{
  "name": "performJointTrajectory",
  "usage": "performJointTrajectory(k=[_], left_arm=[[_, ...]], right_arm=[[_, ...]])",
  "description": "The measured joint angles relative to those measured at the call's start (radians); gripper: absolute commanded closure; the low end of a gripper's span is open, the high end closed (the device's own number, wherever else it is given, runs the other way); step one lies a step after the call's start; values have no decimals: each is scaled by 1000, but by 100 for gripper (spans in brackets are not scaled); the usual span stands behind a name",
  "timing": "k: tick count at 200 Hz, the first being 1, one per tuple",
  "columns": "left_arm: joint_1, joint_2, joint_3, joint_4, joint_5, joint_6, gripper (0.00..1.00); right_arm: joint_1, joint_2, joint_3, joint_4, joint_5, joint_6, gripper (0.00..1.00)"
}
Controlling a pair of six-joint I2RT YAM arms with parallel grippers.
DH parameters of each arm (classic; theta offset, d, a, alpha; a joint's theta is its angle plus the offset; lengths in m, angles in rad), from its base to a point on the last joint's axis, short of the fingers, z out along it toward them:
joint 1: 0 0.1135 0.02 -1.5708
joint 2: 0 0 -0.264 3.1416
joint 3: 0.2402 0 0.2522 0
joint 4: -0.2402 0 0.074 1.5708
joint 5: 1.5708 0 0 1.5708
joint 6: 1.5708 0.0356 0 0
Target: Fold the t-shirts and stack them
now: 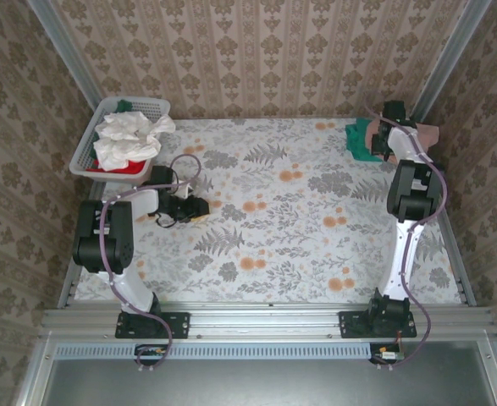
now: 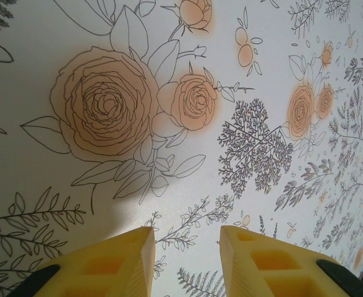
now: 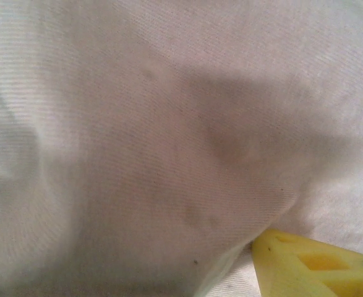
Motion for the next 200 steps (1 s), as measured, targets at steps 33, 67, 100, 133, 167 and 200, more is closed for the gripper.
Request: performJointTrajectory(k=[33, 67, 100, 133, 167, 200], left_arm=[[0, 0, 0, 0, 0, 0, 66], [0, 0, 0, 0, 2, 0, 66], [0, 0, 0, 0, 3, 0, 66], [0, 0, 0, 0, 4, 0, 66], [0, 0, 0, 0, 4, 0, 67], [0, 0, 0, 0, 4, 0, 66]], right_arm=[[-5, 19, 13, -13, -5, -17, 39], [-22, 19, 14, -16, -76, -32, 44], [-28, 19, 19, -30, -114, -53, 69], [-33, 19, 24, -36, -139, -60, 80], [-31, 5, 23, -37, -163, -69, 96], [-23, -45, 23, -38, -194, -89, 100]])
